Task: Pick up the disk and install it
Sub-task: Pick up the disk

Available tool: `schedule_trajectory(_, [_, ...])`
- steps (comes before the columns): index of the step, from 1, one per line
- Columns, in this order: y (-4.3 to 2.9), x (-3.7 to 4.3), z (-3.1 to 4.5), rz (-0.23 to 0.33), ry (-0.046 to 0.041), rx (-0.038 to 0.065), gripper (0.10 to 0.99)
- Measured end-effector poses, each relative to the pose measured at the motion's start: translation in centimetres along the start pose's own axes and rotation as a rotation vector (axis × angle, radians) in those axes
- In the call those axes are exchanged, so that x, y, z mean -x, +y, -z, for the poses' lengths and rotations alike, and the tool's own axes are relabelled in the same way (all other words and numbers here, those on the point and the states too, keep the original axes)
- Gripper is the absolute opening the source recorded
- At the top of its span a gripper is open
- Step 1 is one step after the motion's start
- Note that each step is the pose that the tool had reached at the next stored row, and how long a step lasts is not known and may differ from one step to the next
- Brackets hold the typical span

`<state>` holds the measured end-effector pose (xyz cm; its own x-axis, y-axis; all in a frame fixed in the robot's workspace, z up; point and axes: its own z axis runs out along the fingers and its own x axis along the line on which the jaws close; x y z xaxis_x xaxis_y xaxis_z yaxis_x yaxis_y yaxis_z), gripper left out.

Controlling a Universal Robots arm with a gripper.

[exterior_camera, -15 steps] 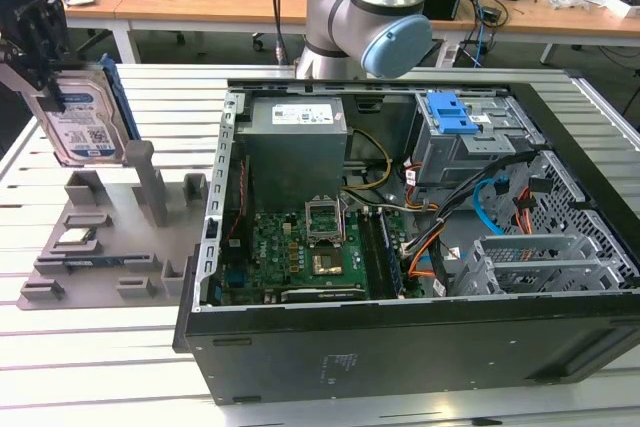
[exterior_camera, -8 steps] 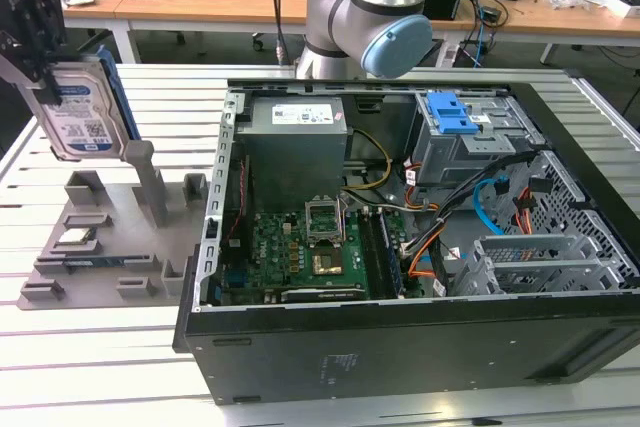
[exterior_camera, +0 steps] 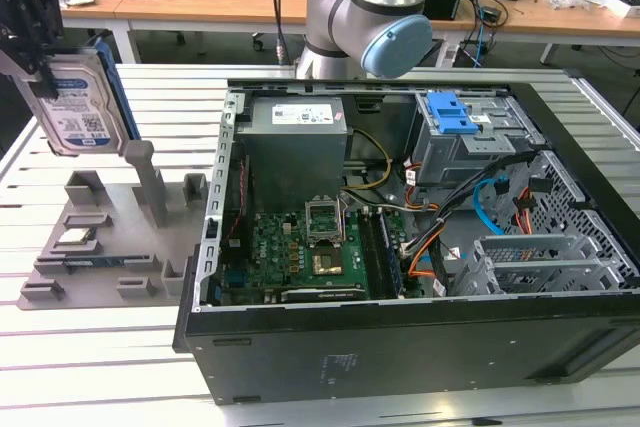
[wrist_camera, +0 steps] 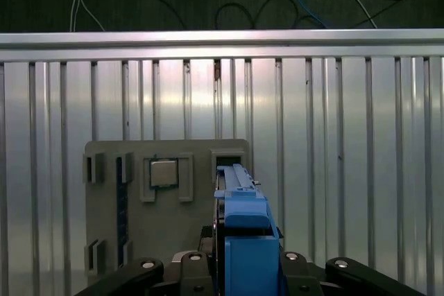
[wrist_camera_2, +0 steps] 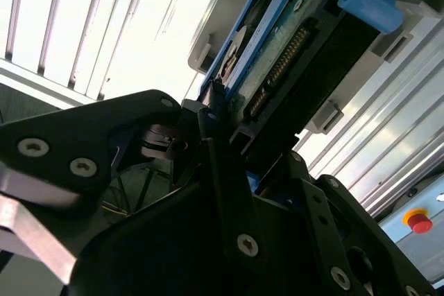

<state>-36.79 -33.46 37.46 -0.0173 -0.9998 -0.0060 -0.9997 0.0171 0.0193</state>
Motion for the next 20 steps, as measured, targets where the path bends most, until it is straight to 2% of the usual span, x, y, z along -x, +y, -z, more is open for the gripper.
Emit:
schedule_trajectory(5, [0.00, 0.00, 0.79, 0.000, 0.0000, 0.000, 0.365])
schedule_trajectory(14, [0.01, 0.01, 1.76, 0.000, 0.0000, 0.000, 0.365])
schedule_trajectory(20, [-0.01, 0.02, 2.77, 0.000, -0.0001, 0.000, 0.365])
